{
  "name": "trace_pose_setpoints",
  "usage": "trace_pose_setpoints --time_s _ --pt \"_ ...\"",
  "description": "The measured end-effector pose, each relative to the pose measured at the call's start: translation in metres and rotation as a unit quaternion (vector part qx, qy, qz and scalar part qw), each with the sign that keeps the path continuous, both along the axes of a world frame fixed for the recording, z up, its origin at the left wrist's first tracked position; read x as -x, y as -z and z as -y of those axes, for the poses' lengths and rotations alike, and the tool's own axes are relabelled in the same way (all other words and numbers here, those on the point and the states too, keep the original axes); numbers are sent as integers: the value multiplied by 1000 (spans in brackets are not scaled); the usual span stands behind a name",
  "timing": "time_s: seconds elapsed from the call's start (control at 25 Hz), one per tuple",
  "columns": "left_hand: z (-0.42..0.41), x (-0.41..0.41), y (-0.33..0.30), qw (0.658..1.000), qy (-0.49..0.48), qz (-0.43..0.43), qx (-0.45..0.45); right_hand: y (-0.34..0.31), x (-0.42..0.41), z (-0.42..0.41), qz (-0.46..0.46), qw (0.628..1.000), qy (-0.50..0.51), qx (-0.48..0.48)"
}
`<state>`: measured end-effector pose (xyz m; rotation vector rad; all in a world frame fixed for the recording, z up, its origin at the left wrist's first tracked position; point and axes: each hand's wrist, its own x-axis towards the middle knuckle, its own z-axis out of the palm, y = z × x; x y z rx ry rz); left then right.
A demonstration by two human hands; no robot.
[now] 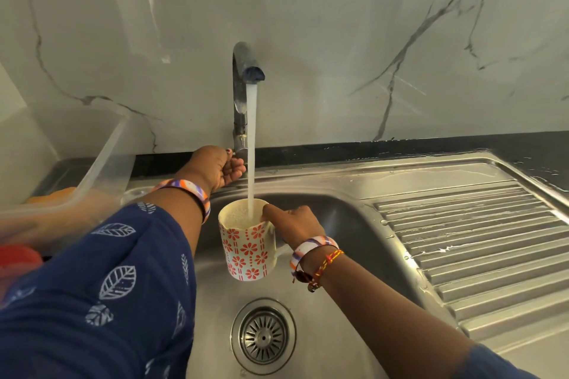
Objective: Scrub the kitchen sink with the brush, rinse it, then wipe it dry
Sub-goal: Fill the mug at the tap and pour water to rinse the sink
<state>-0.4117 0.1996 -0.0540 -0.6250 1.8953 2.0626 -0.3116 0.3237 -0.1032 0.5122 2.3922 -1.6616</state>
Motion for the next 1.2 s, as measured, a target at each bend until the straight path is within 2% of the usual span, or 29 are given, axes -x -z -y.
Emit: trace_pose_setpoints --time_s 0.64,0.76,0.84,0.92,0.96,1.0,1.04,1.2 --pt "11 5 3 1000 6 1 -9 2 -1 0 -7 1000 -12 -13" --pt "4 5 -5 998 18 -10 65 3 0 0 -12 1000 -9 -14" --pt "-2 9 -15 978 42 -58 196 3 1 0 -11 1000 -5 -7" --pt "-6 15 -23 914 96 -147 366 4 1 1 -7 1000 -10 -7" --pt "-7 16 -26 880 128 -181 421 4 1 1 -8 1000 -15 -8" --pt "-7 18 -30 859 161 -195 446 1 0 0 -12 1000 -18 -7" --pt "-4 18 -32 855 191 -189 444 -3 0 -2 -17 1000 -18 -6" --pt "12 0 -36 875 281 -114 376 -27 -6 -21 -36 999 -13 -11"
